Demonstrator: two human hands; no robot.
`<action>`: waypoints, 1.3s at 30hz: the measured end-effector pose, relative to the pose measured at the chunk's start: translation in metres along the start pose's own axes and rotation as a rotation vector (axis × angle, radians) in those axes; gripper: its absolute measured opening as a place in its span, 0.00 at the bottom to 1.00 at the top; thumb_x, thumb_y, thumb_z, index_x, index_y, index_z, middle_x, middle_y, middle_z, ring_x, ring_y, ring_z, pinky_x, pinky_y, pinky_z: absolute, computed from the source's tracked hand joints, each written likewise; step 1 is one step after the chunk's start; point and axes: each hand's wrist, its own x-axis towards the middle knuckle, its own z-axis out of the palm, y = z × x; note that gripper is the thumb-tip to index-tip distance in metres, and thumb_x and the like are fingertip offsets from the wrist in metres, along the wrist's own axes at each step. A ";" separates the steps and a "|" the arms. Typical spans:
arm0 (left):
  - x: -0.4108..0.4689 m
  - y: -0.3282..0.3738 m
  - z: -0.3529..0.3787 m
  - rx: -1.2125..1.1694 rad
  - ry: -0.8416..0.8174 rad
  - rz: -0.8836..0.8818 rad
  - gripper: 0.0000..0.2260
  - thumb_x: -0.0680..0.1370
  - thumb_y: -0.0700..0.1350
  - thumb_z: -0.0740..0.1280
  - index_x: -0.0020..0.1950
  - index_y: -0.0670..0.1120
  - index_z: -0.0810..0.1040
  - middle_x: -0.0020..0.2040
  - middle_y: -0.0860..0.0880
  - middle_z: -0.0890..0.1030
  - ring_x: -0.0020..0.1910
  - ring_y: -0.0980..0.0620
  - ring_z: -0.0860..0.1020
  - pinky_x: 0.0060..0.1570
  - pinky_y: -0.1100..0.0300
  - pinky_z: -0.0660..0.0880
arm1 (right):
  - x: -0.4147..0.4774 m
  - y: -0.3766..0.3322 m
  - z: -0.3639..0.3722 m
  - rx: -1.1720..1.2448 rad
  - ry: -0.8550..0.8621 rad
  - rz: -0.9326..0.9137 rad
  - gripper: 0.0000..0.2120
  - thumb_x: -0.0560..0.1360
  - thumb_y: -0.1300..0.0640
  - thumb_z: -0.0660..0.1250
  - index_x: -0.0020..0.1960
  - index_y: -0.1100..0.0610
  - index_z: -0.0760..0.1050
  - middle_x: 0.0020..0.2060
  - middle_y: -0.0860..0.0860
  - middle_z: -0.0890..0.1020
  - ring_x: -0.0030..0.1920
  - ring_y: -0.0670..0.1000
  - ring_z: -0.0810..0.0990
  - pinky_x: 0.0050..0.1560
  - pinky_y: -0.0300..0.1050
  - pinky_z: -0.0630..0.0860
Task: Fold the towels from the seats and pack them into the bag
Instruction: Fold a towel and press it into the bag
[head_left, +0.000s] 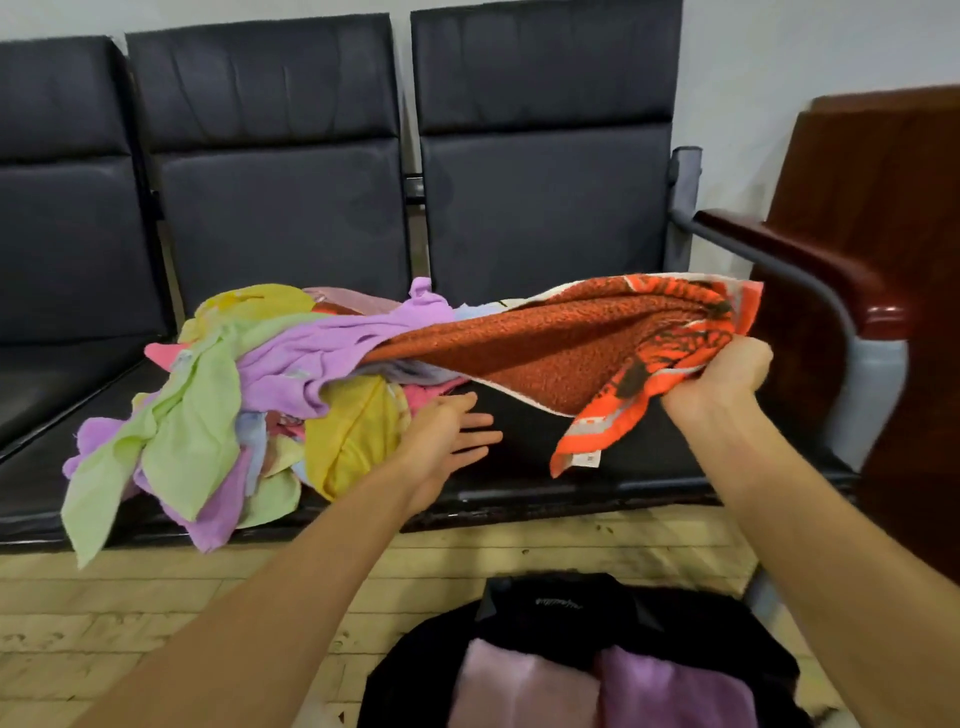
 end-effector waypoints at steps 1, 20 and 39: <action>0.000 0.001 0.004 -0.016 -0.017 -0.008 0.10 0.82 0.44 0.57 0.62 0.46 0.69 0.59 0.42 0.79 0.49 0.46 0.81 0.47 0.57 0.76 | 0.001 -0.002 -0.003 -0.016 0.008 0.004 0.21 0.81 0.58 0.46 0.45 0.57 0.77 0.43 0.57 0.82 0.47 0.57 0.81 0.49 0.51 0.79; 0.016 -0.014 0.069 -0.412 0.363 0.044 0.15 0.76 0.30 0.55 0.57 0.42 0.74 0.42 0.46 0.79 0.36 0.51 0.78 0.31 0.62 0.77 | -0.021 -0.024 -0.058 -1.058 -0.596 0.640 0.13 0.77 0.53 0.65 0.45 0.63 0.81 0.41 0.59 0.85 0.39 0.55 0.85 0.43 0.47 0.82; -0.015 0.000 0.040 0.573 -0.070 0.063 0.06 0.76 0.43 0.67 0.52 0.45 0.79 0.49 0.48 0.83 0.47 0.53 0.80 0.48 0.58 0.76 | -0.016 0.042 -0.057 -1.228 -0.526 0.269 0.08 0.78 0.61 0.63 0.43 0.60 0.79 0.38 0.55 0.77 0.40 0.51 0.76 0.46 0.44 0.77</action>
